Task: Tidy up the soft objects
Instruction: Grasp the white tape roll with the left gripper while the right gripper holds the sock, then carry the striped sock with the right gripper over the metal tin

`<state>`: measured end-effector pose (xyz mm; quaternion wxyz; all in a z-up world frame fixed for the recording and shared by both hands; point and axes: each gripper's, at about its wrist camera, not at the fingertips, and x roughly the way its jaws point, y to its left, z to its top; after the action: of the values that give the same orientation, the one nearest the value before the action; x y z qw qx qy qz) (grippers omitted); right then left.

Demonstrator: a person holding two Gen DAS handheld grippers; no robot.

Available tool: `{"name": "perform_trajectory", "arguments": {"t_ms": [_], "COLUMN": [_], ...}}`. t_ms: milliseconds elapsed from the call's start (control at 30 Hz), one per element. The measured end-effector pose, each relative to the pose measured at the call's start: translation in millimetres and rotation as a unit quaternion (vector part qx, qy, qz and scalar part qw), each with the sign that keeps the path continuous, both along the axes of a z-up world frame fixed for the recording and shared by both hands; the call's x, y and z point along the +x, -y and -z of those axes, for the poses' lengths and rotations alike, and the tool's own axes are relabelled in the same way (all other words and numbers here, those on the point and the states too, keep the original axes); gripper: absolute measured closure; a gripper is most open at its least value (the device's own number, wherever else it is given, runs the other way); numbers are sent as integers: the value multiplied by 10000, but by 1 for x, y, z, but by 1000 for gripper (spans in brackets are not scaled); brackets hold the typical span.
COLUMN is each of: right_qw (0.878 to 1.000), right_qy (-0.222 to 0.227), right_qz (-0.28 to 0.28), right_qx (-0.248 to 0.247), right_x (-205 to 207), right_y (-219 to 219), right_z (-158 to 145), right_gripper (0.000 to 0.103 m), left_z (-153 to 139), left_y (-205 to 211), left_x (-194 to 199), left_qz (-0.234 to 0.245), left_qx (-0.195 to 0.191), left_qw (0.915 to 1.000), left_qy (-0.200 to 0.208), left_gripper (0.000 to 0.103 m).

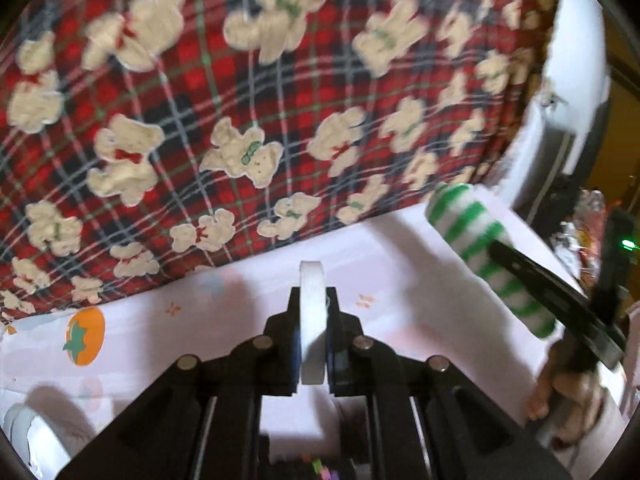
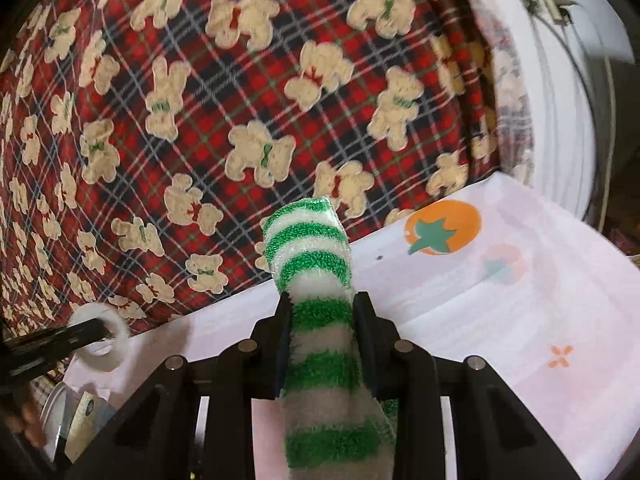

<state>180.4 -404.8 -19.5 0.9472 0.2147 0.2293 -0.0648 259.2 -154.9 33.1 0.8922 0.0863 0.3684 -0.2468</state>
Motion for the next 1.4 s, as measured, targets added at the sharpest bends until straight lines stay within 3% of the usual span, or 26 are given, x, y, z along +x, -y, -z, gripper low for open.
{"name": "perform_trajectory", "arguments": {"t_ms": [200, 367, 600, 800, 1033, 1400], "right_qw": [9997, 9992, 9946, 9945, 9935, 9813], "right_qy": [90, 192, 488, 582, 703, 1034], "right_qz": [158, 265, 173, -14, -540, -1476], "right_qx": [158, -231, -898, -875, -717, -676], "right_x": [-51, -102, -173, -213, -231, -229], "right_y": [0, -21, -80, -125, -183, -277], "right_z": [0, -1, -7, -5, -9, -26], "right_gripper": [71, 71, 71, 71, 71, 71], "left_z": [-5, -1, 10, 15, 20, 17], "left_y": [-42, -68, -103, -133, -174, -248], "left_x": [-65, -122, -180, -220, -244, -256], "left_qz": [231, 391, 322, 160, -267, -1008], "left_qx": [-609, -939, -1075, -1043, -1100, -1180], "left_qw": [9978, 9948, 9932, 9927, 9913, 9841], "left_qy": [-78, 56, 293, 582, 666, 862], "left_gripper": [96, 96, 96, 96, 96, 96]}}
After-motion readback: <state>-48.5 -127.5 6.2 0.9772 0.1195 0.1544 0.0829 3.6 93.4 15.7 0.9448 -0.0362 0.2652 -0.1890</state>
